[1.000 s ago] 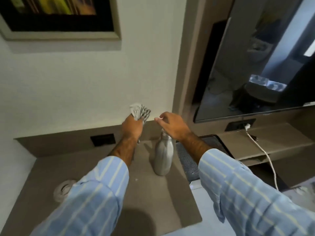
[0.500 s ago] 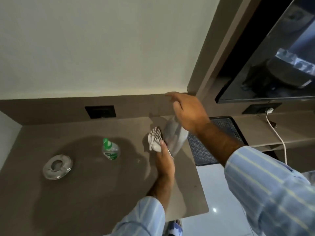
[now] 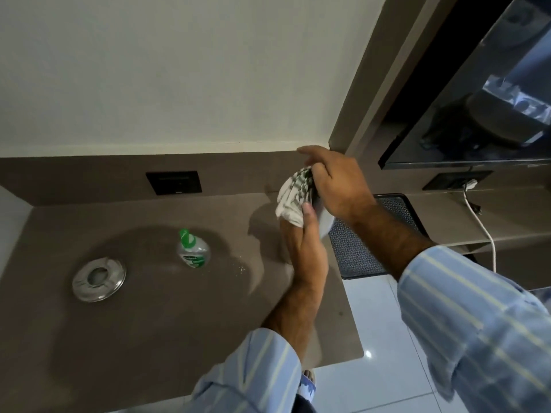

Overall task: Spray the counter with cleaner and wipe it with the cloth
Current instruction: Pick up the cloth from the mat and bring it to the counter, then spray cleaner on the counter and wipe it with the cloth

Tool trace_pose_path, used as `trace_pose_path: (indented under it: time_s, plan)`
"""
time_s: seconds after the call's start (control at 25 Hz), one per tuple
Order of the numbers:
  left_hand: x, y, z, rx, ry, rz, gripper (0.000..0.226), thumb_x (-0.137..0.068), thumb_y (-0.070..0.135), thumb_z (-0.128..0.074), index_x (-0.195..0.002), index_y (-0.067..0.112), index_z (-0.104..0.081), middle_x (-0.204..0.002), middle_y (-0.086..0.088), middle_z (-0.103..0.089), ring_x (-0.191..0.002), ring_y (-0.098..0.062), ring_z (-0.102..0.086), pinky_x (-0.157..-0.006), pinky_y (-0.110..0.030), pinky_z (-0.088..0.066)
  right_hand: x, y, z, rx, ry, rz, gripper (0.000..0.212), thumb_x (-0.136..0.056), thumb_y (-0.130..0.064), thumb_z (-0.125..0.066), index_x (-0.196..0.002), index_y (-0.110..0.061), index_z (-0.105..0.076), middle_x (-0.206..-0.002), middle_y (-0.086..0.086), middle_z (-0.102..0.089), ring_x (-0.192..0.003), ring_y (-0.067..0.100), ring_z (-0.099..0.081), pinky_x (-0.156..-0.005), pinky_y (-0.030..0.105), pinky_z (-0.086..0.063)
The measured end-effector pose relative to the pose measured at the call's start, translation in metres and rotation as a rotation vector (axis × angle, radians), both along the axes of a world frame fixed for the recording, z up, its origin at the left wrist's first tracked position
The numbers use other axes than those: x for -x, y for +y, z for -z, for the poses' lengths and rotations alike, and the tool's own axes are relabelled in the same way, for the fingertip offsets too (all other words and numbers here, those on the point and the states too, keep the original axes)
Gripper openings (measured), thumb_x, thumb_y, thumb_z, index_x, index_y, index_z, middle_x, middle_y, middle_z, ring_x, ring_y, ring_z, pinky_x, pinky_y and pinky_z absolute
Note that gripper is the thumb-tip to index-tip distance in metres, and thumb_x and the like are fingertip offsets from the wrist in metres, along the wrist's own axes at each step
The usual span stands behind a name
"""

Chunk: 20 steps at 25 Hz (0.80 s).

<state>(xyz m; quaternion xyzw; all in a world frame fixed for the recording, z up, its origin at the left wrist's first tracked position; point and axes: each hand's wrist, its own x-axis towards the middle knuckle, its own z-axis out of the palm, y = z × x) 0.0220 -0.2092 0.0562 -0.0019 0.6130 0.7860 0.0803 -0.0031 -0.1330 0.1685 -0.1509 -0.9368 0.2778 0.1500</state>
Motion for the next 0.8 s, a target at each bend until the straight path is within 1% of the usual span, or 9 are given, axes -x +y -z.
trace_pose_path:
  time_s: [0.12,0.2,0.28,0.44,0.52,0.6,0.68,0.76,0.8]
  plan:
    - [-0.001,-0.013,0.011,0.066,-0.104,0.045,0.038,-0.104,0.047,-0.042,-0.139,0.040,-0.056,-0.138,0.019,-0.062,-0.134,-0.009,-0.055,-0.114,-0.026,-0.042,-0.003,0.001,0.000,-0.007,-0.017,0.006,0.053,-0.094,-0.023,-0.033,-0.138,-0.017,-0.063,-0.128,0.006,-0.072,-0.121,0.020,-0.063,-0.106,0.031,-0.046]
    - [0.019,-0.028,0.007,0.167,-0.278,0.128,0.048,-0.106,0.046,-0.040,-0.139,0.017,-0.060,-0.135,-0.001,-0.066,-0.124,-0.017,-0.062,-0.095,-0.014,-0.052,-0.003,-0.001,-0.002,-0.026,-0.031,-0.001,0.053,-0.094,-0.024,-0.033,-0.136,-0.015,-0.064,-0.131,0.007,-0.071,-0.124,0.021,-0.061,-0.105,0.029,-0.043]
    - [0.033,-0.040,-0.010,0.217,-0.307,0.155,0.056,-0.104,0.052,-0.038,-0.138,0.015,-0.060,-0.134,-0.005,-0.067,-0.117,-0.019,-0.063,-0.076,-0.002,-0.050,-0.003,-0.003,-0.007,-0.070,-0.100,-0.029,0.050,-0.095,-0.025,-0.035,-0.133,-0.013,-0.066,-0.134,0.009,-0.070,-0.126,0.023,-0.060,-0.106,0.030,-0.043]
    - [0.044,-0.061,-0.058,0.181,-0.183,0.048,0.055,-0.104,0.053,-0.038,-0.144,0.019,-0.054,-0.136,-0.005,-0.067,-0.125,-0.026,-0.063,-0.095,-0.026,-0.049,-0.010,-0.008,-0.025,-0.222,-0.288,-0.061,0.053,-0.099,-0.046,-0.042,-0.141,-0.016,-0.057,-0.152,0.013,-0.051,-0.142,0.029,-0.046,-0.115,0.048,-0.040]
    - [0.064,-0.091,-0.075,0.147,-0.115,-0.039,0.051,-0.102,0.054,-0.042,-0.137,0.019,-0.059,-0.126,-0.003,-0.071,-0.119,-0.025,-0.067,-0.096,-0.033,-0.054,-0.014,-0.021,-0.037,-0.464,-0.136,-0.106,0.060,-0.097,-0.057,-0.044,-0.141,-0.017,-0.057,-0.162,0.014,-0.037,-0.153,0.031,-0.027,-0.122,0.058,-0.027]
    - [0.089,-0.133,-0.076,0.261,0.001,-0.119,0.044,-0.100,0.058,-0.042,-0.123,0.028,-0.064,-0.116,-0.002,-0.074,-0.114,-0.031,-0.069,-0.089,-0.034,-0.058,-0.014,-0.045,-0.040,-0.589,0.171,-0.292,0.054,-0.096,-0.051,-0.048,-0.130,-0.012,-0.064,-0.155,0.018,-0.047,-0.149,0.032,-0.036,-0.119,0.055,-0.033]
    - [0.107,-0.179,-0.061,0.411,0.152,-0.147,0.048,-0.100,0.057,-0.040,-0.126,0.025,-0.063,-0.116,-0.005,-0.073,-0.112,-0.031,-0.069,-0.090,-0.037,-0.059,-0.009,-0.077,-0.012,-0.519,0.264,-0.415,0.042,-0.097,-0.041,-0.052,-0.120,-0.009,-0.067,-0.135,0.018,-0.063,-0.128,0.031,-0.057,-0.105,0.049,-0.051]
    - [0.114,-0.211,-0.037,0.566,0.328,-0.145,0.050,-0.101,0.051,-0.042,-0.126,0.014,-0.064,-0.114,-0.008,-0.072,-0.105,-0.027,-0.070,-0.085,-0.038,-0.060,0.002,-0.109,0.029,-0.261,0.039,-0.402,0.034,-0.098,-0.032,-0.053,-0.120,-0.010,-0.064,-0.122,0.013,-0.066,-0.109,0.027,-0.064,-0.089,0.047,-0.057]
    - [0.116,-0.222,-0.023,0.682,0.376,-0.117,0.052,-0.100,0.050,-0.043,-0.124,0.010,-0.065,-0.113,-0.012,-0.072,-0.102,-0.028,-0.070,-0.084,-0.043,-0.060,0.011,-0.122,0.053,-0.118,-0.117,-0.359,0.034,-0.098,-0.030,-0.055,-0.125,-0.011,-0.062,-0.123,0.012,-0.066,-0.109,0.028,-0.064,-0.090,0.046,-0.056]
